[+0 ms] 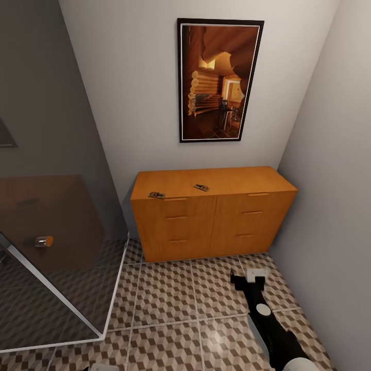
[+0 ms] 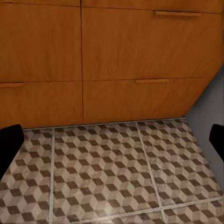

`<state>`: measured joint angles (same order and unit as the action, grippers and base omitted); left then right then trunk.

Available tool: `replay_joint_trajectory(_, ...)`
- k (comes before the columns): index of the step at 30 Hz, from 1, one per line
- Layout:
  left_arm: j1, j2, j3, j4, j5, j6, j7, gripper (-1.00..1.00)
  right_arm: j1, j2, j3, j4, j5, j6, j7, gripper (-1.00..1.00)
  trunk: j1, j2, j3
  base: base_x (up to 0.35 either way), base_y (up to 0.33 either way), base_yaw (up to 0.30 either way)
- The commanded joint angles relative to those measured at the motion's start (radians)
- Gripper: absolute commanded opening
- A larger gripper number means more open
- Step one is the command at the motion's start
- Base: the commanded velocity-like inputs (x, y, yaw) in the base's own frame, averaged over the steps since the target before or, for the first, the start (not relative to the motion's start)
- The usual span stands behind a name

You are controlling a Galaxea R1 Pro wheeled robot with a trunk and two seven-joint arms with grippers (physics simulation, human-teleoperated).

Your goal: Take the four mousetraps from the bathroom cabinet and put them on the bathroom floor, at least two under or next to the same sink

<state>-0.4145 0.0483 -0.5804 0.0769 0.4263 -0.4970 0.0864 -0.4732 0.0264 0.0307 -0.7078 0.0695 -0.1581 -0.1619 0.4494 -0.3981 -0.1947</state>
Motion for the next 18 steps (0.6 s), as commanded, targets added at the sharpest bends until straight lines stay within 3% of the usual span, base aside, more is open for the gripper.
replay_joint_trajectory(1, -0.001, 0.0, -0.008, 0.003, 0.004, -0.005, 0.003, 1.0, -0.001, 0.0, 0.003, -0.017, 0.007, 0.015, -0.008, 1.0, 0.001, -0.002, -0.002, 0.0, 0.0, 0.0)
replay_joint_trajectory(8, -0.001, 0.001, -0.008, 0.003, 0.005, -0.005, 0.003, 1.0, -0.001, 0.0, 0.003, -0.129, 0.007, 0.111, -0.008, 1.0, 0.001, -0.002, -0.002, 0.0, 0.0, 0.0)
replay_joint_trajectory(18, -0.001, 0.001, -0.009, 0.003, 0.004, -0.005, 0.003, 1.0, -0.001, 0.001, 0.004, -0.354, 0.013, 0.31, -0.009, 1.0, 0.001, -0.002, -0.002, 0.0, 0.0, 0.0)
